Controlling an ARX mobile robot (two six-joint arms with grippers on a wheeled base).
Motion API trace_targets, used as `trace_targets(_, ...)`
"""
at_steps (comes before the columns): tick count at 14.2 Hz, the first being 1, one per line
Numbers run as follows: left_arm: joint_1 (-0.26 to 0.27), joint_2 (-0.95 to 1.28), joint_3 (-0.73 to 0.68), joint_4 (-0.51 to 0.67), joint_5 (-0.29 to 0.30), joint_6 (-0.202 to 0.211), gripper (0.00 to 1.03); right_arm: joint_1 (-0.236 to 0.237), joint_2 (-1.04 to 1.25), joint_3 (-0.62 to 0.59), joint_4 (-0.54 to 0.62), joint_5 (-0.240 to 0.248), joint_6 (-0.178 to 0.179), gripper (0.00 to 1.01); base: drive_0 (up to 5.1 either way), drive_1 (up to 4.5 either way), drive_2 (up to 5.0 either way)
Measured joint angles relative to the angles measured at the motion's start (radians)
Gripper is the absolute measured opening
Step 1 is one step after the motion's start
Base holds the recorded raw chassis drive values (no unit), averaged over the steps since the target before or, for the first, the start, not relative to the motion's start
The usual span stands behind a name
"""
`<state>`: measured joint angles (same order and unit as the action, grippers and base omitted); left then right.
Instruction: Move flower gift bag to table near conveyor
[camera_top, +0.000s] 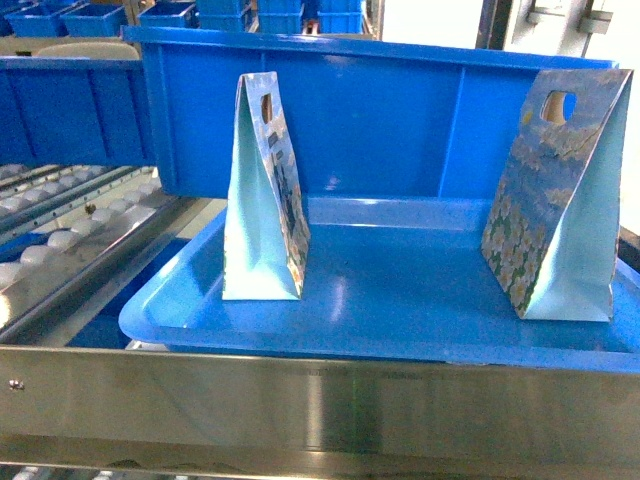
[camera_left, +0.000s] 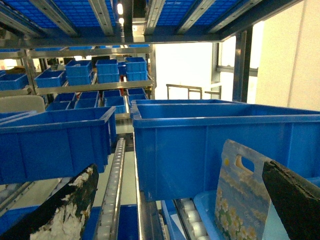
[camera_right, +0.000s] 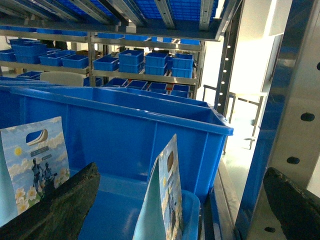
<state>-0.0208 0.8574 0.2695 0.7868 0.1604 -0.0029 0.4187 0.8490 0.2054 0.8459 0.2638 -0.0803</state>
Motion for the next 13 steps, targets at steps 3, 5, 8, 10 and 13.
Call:
trace_targets(3,0.003,-0.005,0.0,0.0,-0.003,0.0,0.98,0.001,0.018,0.007,-0.003,-0.002,0.0,0.98,0.0,0.0,0.0)
trace_targets(5,0.003,-0.005,0.0,0.0,-0.003,0.0,0.98,0.02,0.102,0.061,0.045,-0.006,-0.005,0.98,0.0,0.0,0.0)
trace_targets(8,0.003,-0.005,0.0,0.0,-0.004,0.0,0.98,0.025,0.282,0.177,0.084,-0.026,-0.01,0.98,0.0,0.0,0.0)
trace_targets(10,0.003,-0.005,0.0,0.0,-0.003,0.0,0.98,0.001,0.391,0.274,0.072,-0.034,-0.008,0.98,0.0,0.0,0.0)
trace_targets(13,0.003,-0.005,0.0,0.0,-0.003,0.0,0.98,-0.05,0.493,0.417,-0.026,-0.102,0.001,0.98,0.0,0.0,0.0)
